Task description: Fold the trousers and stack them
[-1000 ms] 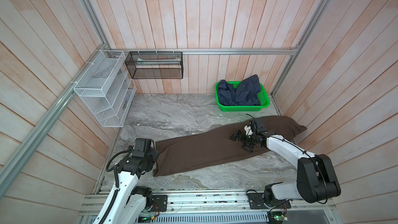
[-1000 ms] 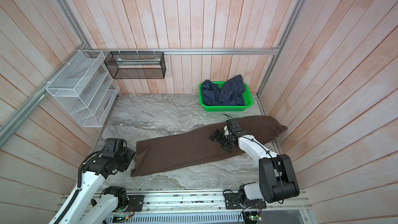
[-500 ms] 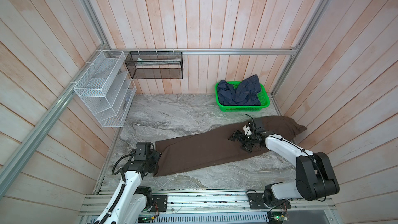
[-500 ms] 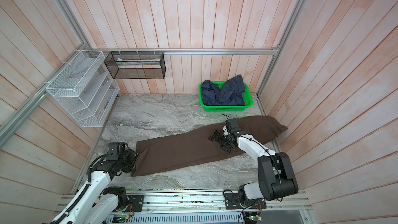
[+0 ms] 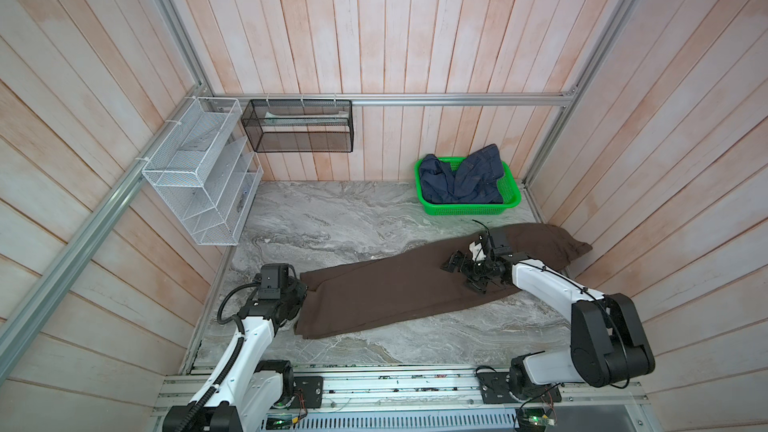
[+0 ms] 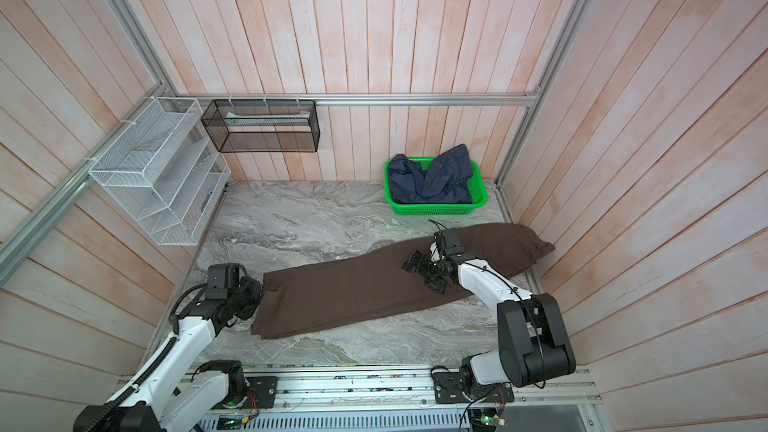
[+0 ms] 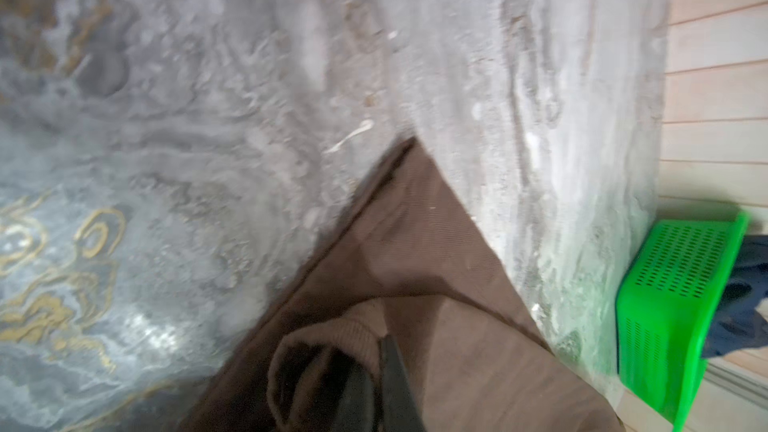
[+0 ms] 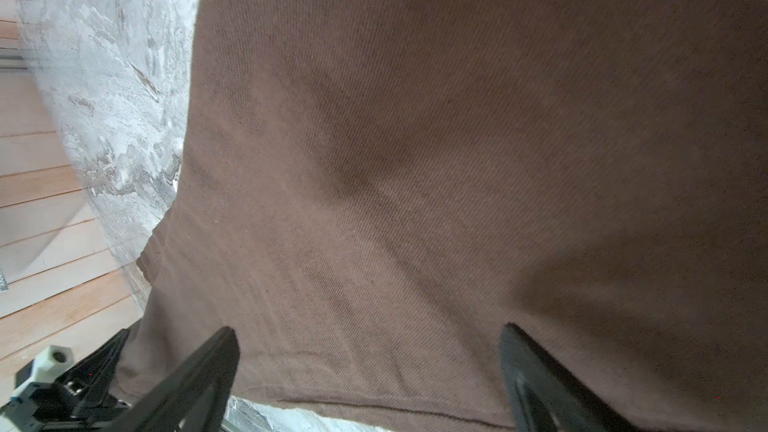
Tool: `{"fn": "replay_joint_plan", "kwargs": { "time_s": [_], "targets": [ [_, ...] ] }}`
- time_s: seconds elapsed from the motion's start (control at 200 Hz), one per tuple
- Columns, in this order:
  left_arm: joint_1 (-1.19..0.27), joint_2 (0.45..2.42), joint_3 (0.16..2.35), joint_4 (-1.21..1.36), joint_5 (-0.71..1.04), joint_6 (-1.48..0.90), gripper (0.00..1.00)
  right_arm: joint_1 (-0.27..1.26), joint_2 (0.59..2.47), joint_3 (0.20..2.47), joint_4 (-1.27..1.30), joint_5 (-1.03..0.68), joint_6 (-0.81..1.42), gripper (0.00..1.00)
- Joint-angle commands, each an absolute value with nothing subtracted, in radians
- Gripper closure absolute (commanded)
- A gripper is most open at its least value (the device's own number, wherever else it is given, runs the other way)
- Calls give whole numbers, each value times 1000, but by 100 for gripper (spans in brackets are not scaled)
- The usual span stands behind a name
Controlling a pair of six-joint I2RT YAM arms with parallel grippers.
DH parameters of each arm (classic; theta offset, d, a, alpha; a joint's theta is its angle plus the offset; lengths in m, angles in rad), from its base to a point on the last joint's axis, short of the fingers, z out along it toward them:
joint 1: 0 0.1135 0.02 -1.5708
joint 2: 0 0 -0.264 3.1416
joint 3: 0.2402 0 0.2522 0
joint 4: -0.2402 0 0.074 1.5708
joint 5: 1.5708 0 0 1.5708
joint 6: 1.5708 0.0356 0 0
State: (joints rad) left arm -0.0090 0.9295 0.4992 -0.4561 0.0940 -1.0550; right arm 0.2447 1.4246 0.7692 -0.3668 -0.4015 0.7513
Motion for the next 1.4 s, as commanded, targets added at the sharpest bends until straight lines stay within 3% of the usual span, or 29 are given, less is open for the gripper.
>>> {"fn": "replay_joint_plan", "kwargs": {
  "time_s": [0.0,0.21,0.335,0.375,0.465,0.57,0.685,0.81,0.965,1.155,1.275,1.395],
  "targets": [
    [-5,923,576,-462,49,-932,100,250,1424,770,-358,-390,739,2],
    [-14,909,609,-466,177,-803,100,252,1437,775,-359,-386,735,2],
    [-6,888,610,-540,101,-801,94,255,1442,779,-357,-385,735,2],
    [12,889,601,-558,80,-813,87,258,1445,782,-357,-384,736,2],
    [33,923,602,-605,19,-840,54,266,1448,789,-361,-382,738,2],
    [35,959,627,-650,-26,-853,41,274,1442,790,-365,-377,737,2],
    [34,938,670,-696,-27,-845,41,275,1436,790,-374,-371,735,2],
    [17,877,657,-642,107,-838,49,275,1438,788,-369,-366,735,2],
    [-33,955,554,-488,256,-889,54,274,1466,810,-366,-360,727,2],
    [-40,1105,470,-334,301,-912,51,276,1490,839,-378,-346,707,2],
    [-38,1153,470,-347,297,-904,43,276,1494,850,-393,-331,691,2],
    [-53,1163,461,-323,333,-911,44,275,1497,851,-390,-327,690,2]
  ]
}}
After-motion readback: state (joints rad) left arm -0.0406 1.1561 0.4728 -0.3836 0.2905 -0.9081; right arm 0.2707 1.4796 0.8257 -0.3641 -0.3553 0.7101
